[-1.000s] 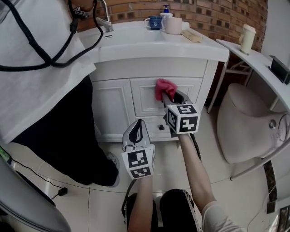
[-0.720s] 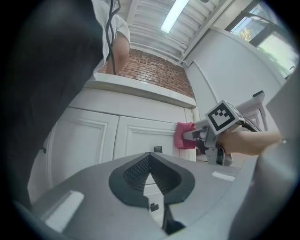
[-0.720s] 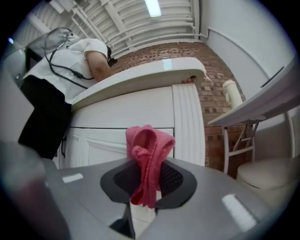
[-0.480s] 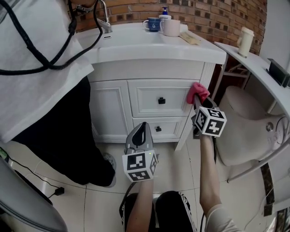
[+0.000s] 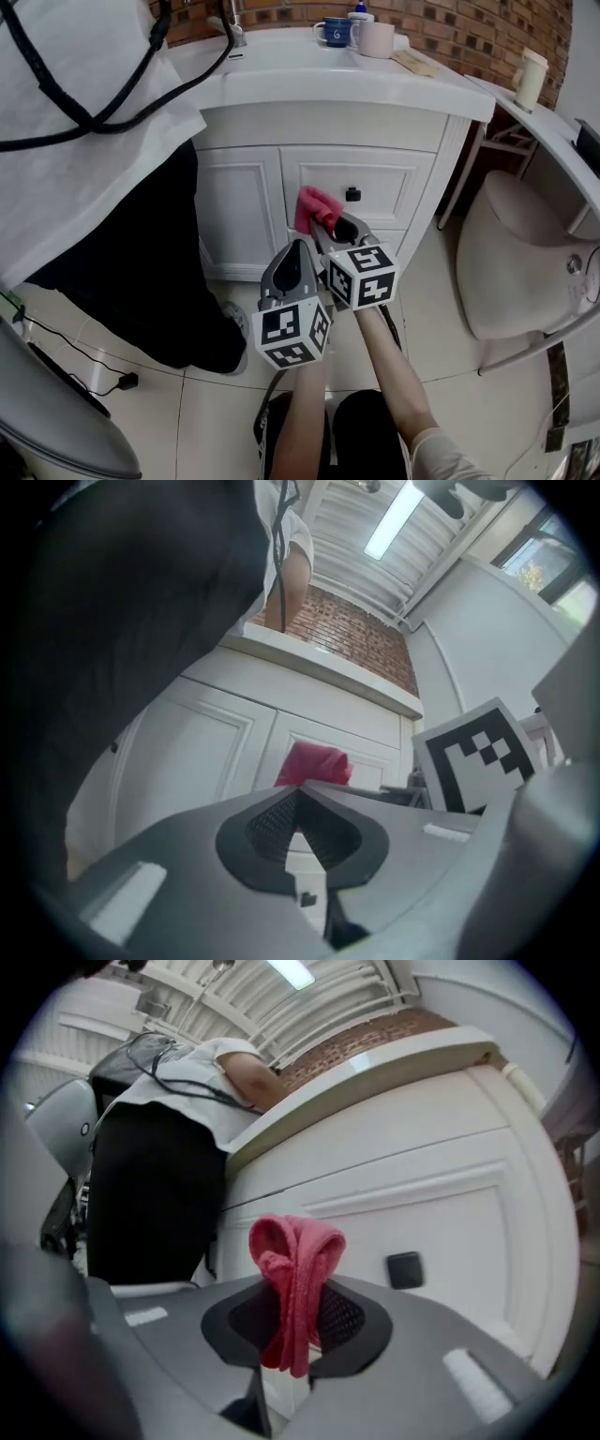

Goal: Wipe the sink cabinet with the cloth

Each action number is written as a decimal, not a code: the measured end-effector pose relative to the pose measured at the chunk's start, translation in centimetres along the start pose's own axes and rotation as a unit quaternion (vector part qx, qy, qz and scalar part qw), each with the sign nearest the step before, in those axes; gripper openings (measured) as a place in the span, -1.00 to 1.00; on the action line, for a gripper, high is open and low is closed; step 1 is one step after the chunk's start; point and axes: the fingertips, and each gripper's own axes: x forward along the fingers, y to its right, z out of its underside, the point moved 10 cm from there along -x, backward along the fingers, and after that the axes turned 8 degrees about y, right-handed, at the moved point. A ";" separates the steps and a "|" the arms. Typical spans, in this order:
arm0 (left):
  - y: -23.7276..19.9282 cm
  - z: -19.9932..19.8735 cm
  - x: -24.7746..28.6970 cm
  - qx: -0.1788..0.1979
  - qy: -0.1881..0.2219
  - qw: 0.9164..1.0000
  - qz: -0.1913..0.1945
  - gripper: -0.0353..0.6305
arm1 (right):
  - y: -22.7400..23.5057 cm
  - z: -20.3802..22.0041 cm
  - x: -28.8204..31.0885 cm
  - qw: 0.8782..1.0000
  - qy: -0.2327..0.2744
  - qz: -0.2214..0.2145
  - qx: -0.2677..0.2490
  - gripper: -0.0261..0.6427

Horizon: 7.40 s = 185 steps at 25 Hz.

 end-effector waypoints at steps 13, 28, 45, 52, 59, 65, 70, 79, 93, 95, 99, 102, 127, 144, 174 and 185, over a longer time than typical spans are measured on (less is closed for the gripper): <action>-2.6 -1.0 -0.2 -0.006 0.009 0.999 -0.045 -0.86 | 4.6 0.7 -0.5 0.994 -0.025 0.103 -0.036 -0.70; -0.3 0.2 0.0 0.006 -0.012 1.000 -0.022 -0.86 | 16.2 -0.4 -11.1 0.960 -0.024 0.278 -0.019 -0.71; -0.7 -1.2 -0.7 -0.007 0.030 0.999 -0.034 -0.85 | -1.3 9.1 4.4 0.997 -0.077 0.025 0.011 -0.71; -0.8 -0.7 -0.2 -0.018 0.023 0.999 -0.034 -0.85 | 7.2 8.6 -2.4 0.990 -0.046 0.136 0.011 -0.71; 0.1 0.0 -0.5 -0.015 0.012 0.999 -0.034 -0.85 | 15.1 7.7 -9.3 0.968 -0.058 0.244 -0.023 -0.71; 1.2 0.7 -0.2 -0.018 0.011 0.999 -0.027 -0.85 | 16.2 7.5 -10.9 0.958 -0.059 0.279 -0.027 -0.71; 1.4 0.3 -0.5 -0.018 0.024 0.999 -0.027 -0.85 | 9.1 8.6 -7.7 0.985 -0.018 0.171 0.006 -0.71; 0.1 -0.5 -0.5 -0.031 0.043 0.998 -0.045 -0.85 | -0.8 14.9 2.4 0.994 -0.104 -0.007 0.012 -0.71; 0.5 0.3 0.0 -0.037 0.035 0.998 -0.039 -0.85 | 12.6 14.6 -6.9 0.976 -0.078 0.192 0.061 -0.72; 0.5 0.3 -0.1 -0.033 0.034 0.998 -0.040 -0.85 | 14.8 14.7 -8.7 0.971 -0.087 0.218 0.046 -0.71; 0.7 0.2 0.1 -0.025 0.029 0.999 -0.029 -0.85 | 17.3 14.6 -11.5 0.953 -0.102 0.284 0.025 -0.72; 0.7 -1.4 -0.2 0.032 0.036 0.999 0.006 -0.85 | 15.9 13.8 -12.5 0.953 -0.089 0.287 0.035 -0.72; -8.2 5.5 -0.3 0.125 -0.015 0.992 -0.029 -0.85 | 10.5 22.3 -5.4 0.975 -0.141 0.171 0.030 -0.72; -7.0 7.0 -0.6 0.137 -0.020 0.990 -0.031 -0.85 | 13.4 21.5 -12.6 0.966 -0.083 0.233 0.077 -0.72; -5.3 7.4 -0.3 0.153 -0.035 0.988 0.005 -0.85 | 16.6 20.7 -14.0 0.956 -0.116 0.260 0.068 -0.72; 4.5 -0.5 -5.0 0.129 -0.002 0.989 0.077 -0.85 | 1.0 0.9 -13.9 0.980 0.025 0.198 0.009 -0.72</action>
